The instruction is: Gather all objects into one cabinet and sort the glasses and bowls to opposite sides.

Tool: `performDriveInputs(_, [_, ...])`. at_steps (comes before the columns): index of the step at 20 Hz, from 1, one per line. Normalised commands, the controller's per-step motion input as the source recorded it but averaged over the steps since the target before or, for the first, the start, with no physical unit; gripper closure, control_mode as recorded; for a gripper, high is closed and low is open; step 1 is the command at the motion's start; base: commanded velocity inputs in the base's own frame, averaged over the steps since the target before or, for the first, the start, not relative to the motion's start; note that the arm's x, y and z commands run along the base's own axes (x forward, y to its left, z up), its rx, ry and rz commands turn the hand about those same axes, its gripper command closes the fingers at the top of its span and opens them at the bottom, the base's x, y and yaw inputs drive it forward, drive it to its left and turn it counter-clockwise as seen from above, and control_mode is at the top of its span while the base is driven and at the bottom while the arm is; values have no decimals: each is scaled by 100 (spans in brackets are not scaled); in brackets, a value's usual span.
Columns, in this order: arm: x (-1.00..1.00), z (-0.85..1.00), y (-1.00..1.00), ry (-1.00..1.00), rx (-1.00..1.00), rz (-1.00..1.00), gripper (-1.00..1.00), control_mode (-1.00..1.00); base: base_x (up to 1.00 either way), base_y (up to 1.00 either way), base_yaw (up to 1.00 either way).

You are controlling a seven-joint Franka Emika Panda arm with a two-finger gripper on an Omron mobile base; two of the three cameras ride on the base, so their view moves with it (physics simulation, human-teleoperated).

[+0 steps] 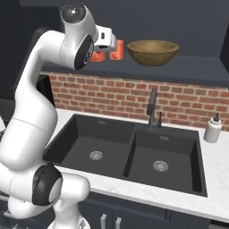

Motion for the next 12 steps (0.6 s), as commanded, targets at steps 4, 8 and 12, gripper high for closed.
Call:
performDriveInputs(4, [0,0,0,0,0,0,100,100,22,-1,0])
performDriveInputs(8, [0,0,3,0,0,0,100,-100,0,0,0])
performDriveInputs(12, [9,0,39,-4,0,6,100,-100,0,0,0])
